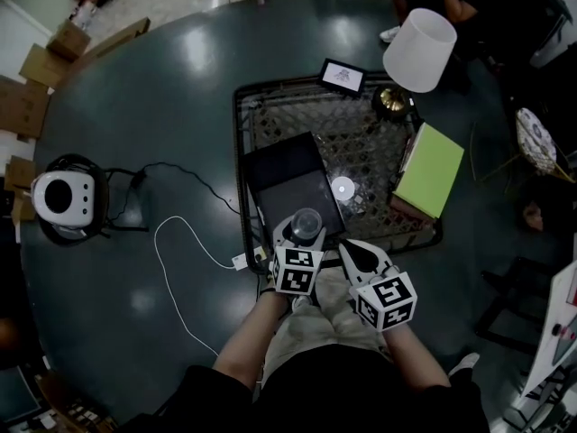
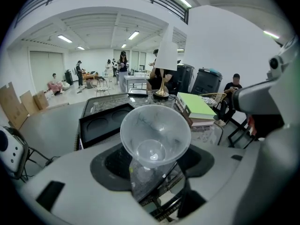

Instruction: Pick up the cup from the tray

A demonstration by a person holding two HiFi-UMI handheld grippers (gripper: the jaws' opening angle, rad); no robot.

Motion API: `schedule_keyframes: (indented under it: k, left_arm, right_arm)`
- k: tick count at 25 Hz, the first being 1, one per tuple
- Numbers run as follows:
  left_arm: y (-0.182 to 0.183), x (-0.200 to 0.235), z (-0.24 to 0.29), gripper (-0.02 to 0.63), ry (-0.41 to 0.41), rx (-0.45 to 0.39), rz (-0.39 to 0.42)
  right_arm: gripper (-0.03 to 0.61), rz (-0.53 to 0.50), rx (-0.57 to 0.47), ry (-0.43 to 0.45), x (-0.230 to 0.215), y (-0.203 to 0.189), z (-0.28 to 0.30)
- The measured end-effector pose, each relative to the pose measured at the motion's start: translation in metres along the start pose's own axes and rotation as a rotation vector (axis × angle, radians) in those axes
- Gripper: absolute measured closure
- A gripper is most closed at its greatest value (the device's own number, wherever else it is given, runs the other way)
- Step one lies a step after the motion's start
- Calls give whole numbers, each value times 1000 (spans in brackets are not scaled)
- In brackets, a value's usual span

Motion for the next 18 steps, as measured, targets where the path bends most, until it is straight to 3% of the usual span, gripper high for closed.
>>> schedule_keyframes:
  k: [18]
  left_arm:
    - [-27,-10,-83,328,-40,-64,-37]
  right_arm:
    - [568,-42,-16,4,55,-4,-13]
Point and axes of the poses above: the fingertips, and each gripper's own axes: z forward along the fingers, x to its left, y out of its top, the point moved 5 cm from there along -z, backward along the fingers, and after that the axes turned 13 degrees about -z, right-handed, at the moved point
